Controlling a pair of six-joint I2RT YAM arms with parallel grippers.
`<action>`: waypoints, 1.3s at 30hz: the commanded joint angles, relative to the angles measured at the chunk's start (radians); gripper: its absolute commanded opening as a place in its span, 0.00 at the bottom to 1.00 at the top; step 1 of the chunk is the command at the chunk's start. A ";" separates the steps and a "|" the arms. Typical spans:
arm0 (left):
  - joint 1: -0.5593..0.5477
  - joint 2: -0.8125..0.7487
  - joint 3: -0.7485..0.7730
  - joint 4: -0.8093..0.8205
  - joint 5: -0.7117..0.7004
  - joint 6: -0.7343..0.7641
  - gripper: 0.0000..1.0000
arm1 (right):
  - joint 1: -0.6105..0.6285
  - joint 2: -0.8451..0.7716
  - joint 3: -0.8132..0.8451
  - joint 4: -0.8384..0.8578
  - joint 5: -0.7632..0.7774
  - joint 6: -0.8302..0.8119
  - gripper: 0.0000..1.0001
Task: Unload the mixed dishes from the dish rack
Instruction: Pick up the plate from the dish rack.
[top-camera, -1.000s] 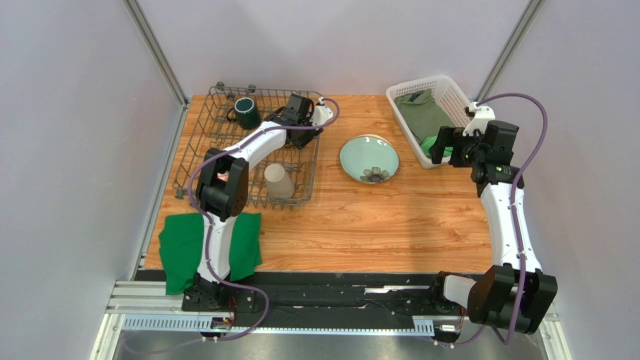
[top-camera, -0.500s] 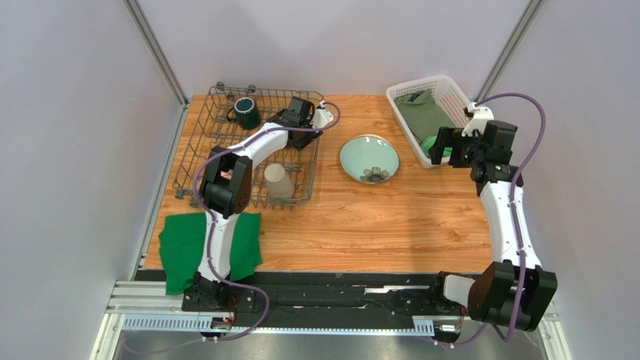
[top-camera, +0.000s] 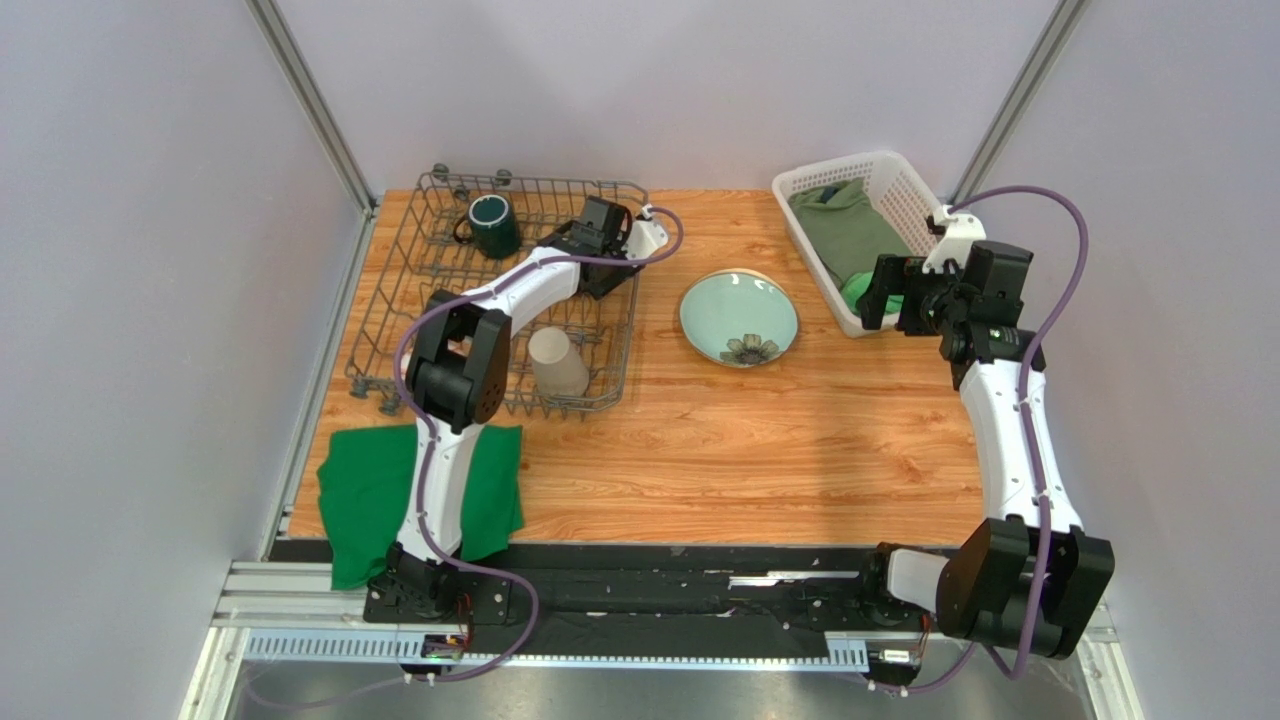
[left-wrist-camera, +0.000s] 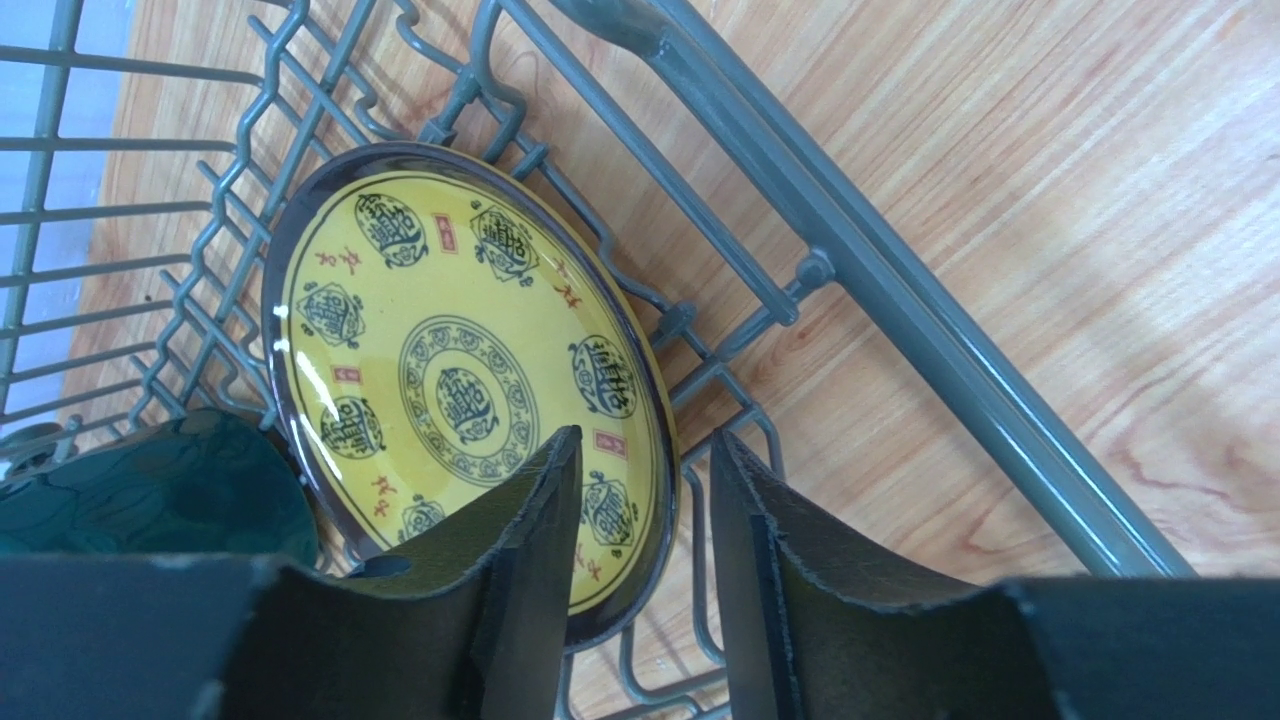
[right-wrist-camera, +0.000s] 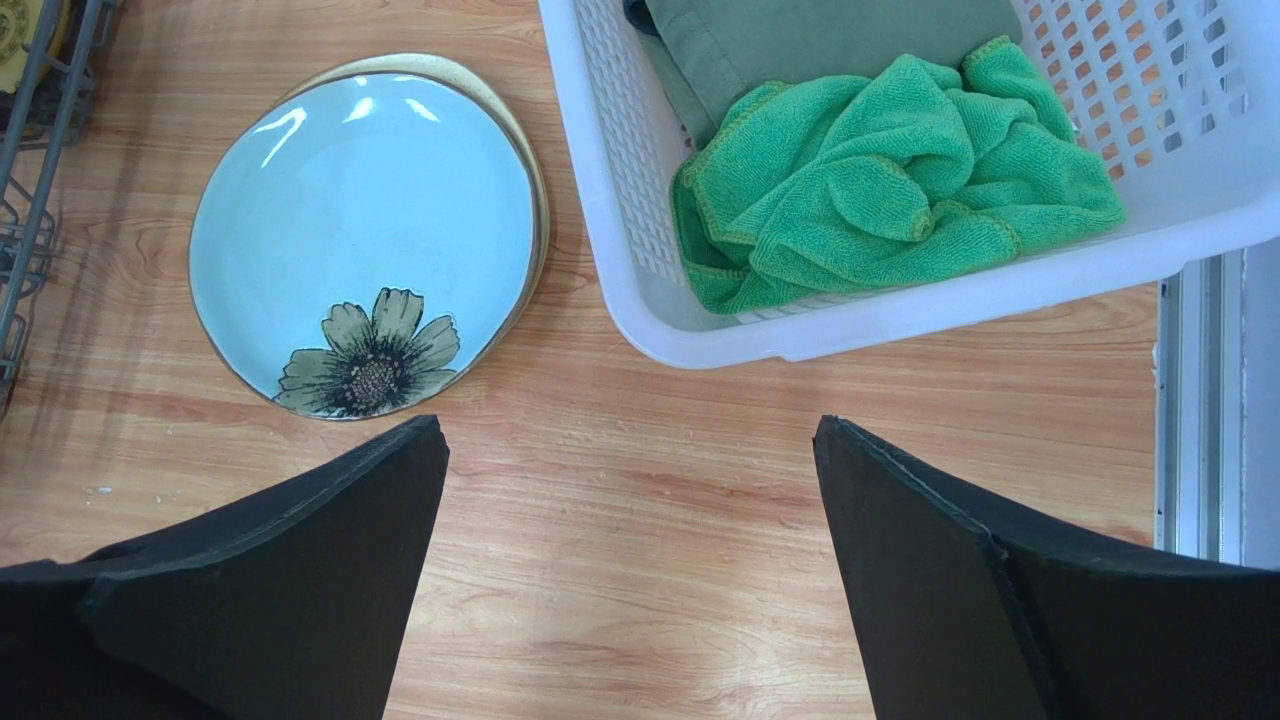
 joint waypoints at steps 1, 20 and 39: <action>0.001 0.017 0.037 0.047 -0.022 0.034 0.44 | -0.003 0.000 0.022 0.014 0.007 -0.016 0.99; 0.001 0.083 0.100 0.013 -0.055 0.081 0.32 | -0.003 -0.003 0.023 0.015 0.010 -0.014 0.99; -0.001 0.019 0.031 0.094 -0.120 0.095 0.00 | -0.003 -0.003 0.025 0.012 0.005 -0.016 0.99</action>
